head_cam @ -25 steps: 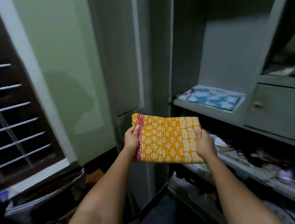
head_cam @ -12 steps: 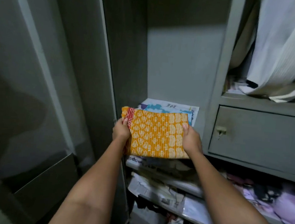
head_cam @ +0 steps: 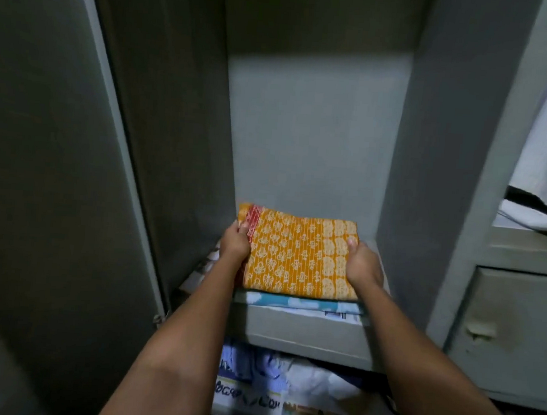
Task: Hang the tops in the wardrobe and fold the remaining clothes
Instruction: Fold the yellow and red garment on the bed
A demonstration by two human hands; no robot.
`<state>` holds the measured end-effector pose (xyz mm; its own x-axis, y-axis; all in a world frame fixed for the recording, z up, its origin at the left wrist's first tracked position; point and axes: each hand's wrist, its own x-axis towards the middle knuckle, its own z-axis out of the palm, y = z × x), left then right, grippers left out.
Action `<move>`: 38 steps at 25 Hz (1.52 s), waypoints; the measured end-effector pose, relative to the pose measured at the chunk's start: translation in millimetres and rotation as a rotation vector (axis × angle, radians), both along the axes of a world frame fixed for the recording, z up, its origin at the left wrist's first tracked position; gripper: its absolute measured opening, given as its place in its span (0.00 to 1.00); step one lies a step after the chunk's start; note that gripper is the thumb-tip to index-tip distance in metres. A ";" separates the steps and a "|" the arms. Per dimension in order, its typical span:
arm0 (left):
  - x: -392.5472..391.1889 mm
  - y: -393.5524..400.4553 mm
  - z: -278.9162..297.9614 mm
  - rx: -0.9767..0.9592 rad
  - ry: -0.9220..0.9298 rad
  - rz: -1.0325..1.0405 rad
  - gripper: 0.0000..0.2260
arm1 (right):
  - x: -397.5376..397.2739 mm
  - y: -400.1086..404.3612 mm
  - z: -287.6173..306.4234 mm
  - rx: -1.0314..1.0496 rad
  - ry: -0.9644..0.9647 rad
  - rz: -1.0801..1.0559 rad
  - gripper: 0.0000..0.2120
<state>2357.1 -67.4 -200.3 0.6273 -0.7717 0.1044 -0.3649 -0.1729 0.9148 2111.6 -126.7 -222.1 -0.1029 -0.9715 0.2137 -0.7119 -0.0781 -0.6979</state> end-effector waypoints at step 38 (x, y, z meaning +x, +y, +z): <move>-181.8 285.1 73.2 -0.209 0.334 -0.621 0.25 | -161.7 382.3 100.7 0.033 -0.625 0.137 0.33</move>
<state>2175.3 217.7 -127.2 0.1047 -0.9802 0.1680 -0.0344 0.1652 0.9857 1949.8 255.6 -121.5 -0.0727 -0.9896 0.1237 -0.1549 -0.1113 -0.9816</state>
